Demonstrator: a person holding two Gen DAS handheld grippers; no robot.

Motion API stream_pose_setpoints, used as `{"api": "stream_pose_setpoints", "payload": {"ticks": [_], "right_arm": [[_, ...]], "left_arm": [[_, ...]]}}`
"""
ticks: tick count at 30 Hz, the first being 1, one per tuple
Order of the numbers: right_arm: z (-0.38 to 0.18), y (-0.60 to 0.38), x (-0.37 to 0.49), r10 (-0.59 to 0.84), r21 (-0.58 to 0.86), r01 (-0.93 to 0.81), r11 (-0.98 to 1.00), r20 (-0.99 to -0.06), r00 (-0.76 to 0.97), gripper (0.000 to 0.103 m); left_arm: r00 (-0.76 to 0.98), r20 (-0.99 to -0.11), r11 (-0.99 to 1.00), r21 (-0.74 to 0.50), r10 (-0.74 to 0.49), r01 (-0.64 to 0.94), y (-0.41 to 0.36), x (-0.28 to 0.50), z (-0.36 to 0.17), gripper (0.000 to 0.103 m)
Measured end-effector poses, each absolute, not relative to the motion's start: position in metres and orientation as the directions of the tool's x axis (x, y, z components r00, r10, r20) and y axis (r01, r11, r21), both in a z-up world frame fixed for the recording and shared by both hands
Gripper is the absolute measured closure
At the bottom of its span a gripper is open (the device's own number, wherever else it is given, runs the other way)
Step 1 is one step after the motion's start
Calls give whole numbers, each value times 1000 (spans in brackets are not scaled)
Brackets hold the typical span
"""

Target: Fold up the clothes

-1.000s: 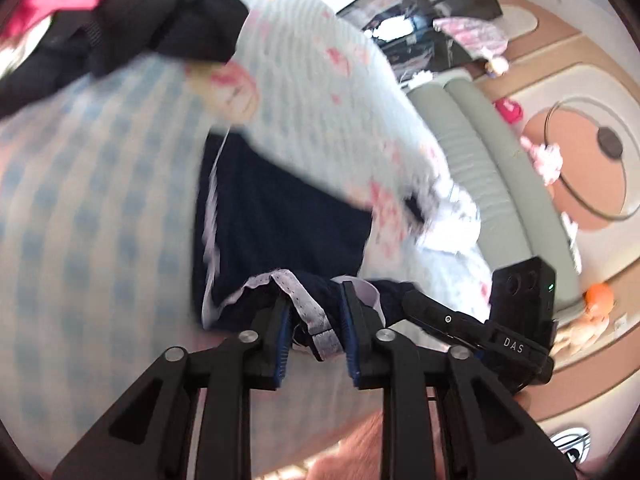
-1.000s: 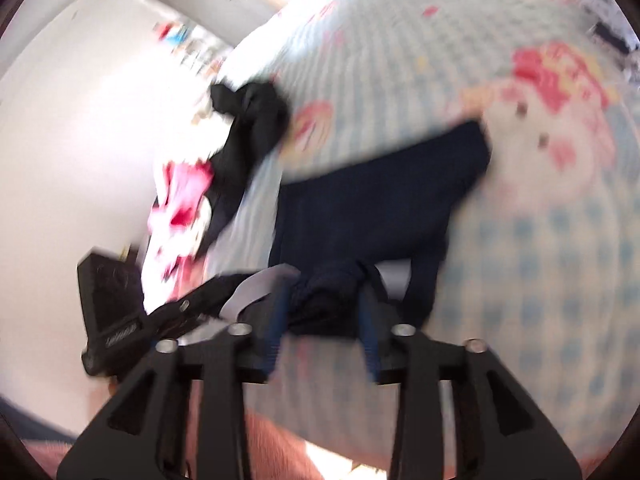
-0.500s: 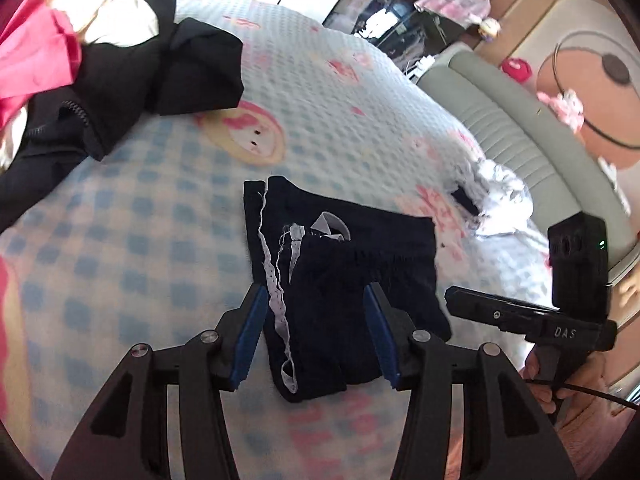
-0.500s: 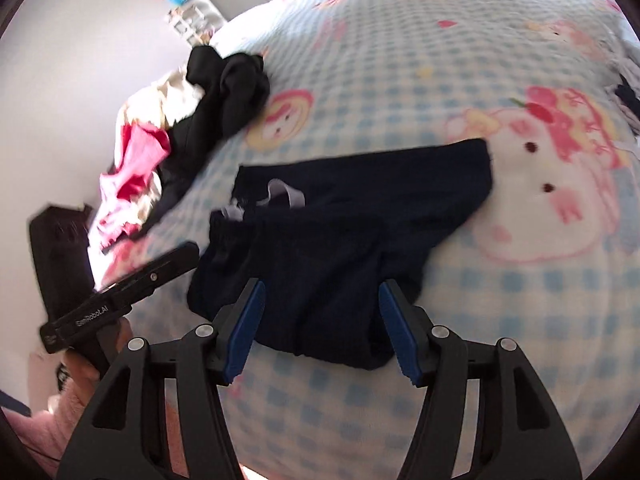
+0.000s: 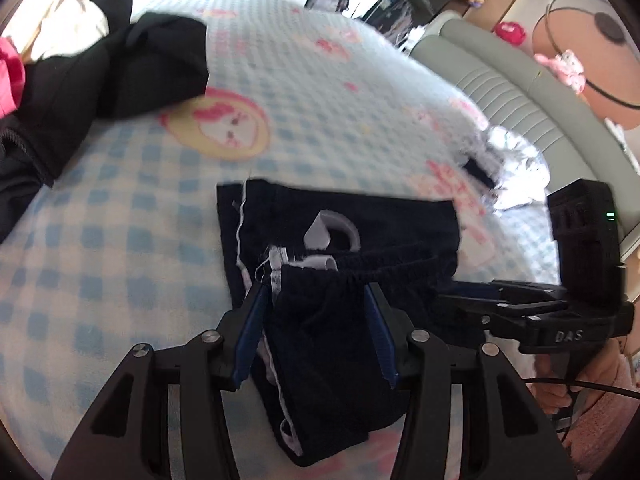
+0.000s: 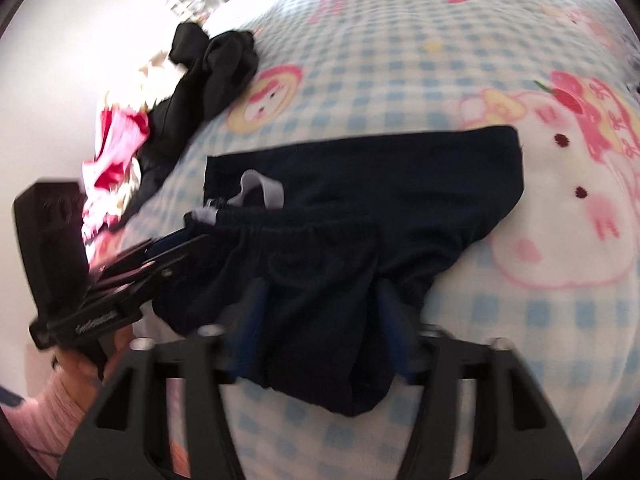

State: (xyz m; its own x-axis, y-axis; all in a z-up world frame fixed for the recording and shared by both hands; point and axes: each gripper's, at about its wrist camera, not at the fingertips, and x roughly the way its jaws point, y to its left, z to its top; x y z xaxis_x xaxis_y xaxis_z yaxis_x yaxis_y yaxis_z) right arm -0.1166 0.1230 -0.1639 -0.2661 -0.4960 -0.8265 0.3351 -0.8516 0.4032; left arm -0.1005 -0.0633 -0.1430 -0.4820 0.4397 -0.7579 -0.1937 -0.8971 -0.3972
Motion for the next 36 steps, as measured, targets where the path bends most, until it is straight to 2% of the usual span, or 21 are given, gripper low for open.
{"api": "stream_pose_setpoints", "payload": {"ticks": [2, 3, 6, 11, 14, 16, 17, 18, 20, 21, 23, 25, 27, 32, 33, 35, 36], "right_arm": [[-166, 120, -112, -494, 387, 364, -847, -827, -270, 78], [-165, 119, -111, -492, 380, 373, -847, -826, -274, 82], [-154, 117, -111, -492, 365, 390, -845, -817, -301, 92], [-119, 116, -118, -491, 320, 418, -850, -769, -410, 93], [-122, 119, -140, -481, 339, 368, -866, -766, -426, 92], [-139, 120, -158, -460, 349, 321, -881, -790, -405, 82], [-156, 119, -167, -430, 340, 291, -895, -831, -353, 78], [-166, 120, -171, -417, 340, 271, -901, -851, -320, 77], [-167, 131, -167, -457, 387, 263, -884, -834, -308, 75], [-161, 138, -162, -468, 397, 262, -880, -822, -324, 67], [-147, 157, -145, -463, 394, 250, -884, -807, -367, 55], [-143, 172, -129, -476, 421, 222, -879, -791, -385, 47], [-152, 180, -114, -519, 489, 177, -854, -779, -352, 46], [-183, 184, -110, -595, 607, 70, -792, -741, -312, 46], [-185, 187, -111, -618, 636, 58, -770, -719, -319, 41], [-193, 190, -115, -657, 687, 20, -726, -686, -314, 38], [-194, 190, -117, -659, 690, 14, -724, -685, -311, 39]], "left_arm": [[-481, -764, -902, -389, 431, -189, -63, -100, -142, 55], [-484, -764, -903, -387, 428, -188, -63, -99, -140, 67], [-503, -747, -898, -396, 436, -191, -61, -99, -125, 84], [-558, -701, -895, -379, 444, -237, -55, -105, -88, 86], [-580, -705, -912, -349, 407, -216, -55, -123, -88, 84], [-530, -743, -909, -383, 408, -163, -60, -144, -112, 77], [-494, -768, -907, -402, 408, -124, -64, -152, -125, 71], [-454, -793, -905, -419, 407, -79, -69, -159, -138, 70], [-474, -770, -888, -457, 427, -57, -78, -151, -135, 68], [-515, -745, -885, -462, 424, -62, -83, -140, -126, 57], [-595, -693, -878, -476, 407, -47, -94, -112, -110, 42], [-601, -669, -841, -541, 437, -8, -103, -91, -112, 42], [-569, -671, -801, -597, 475, 35, -106, -76, -129, 42], [-546, -690, -770, -626, 476, 119, -99, -53, -160, 42], [-545, -688, -764, -633, 479, 128, -98, -54, -161, 42], [-544, -684, -749, -646, 485, 145, -98, -56, -164, 47], [-544, -683, -742, -653, 488, 153, -97, -57, -165, 59]]}}
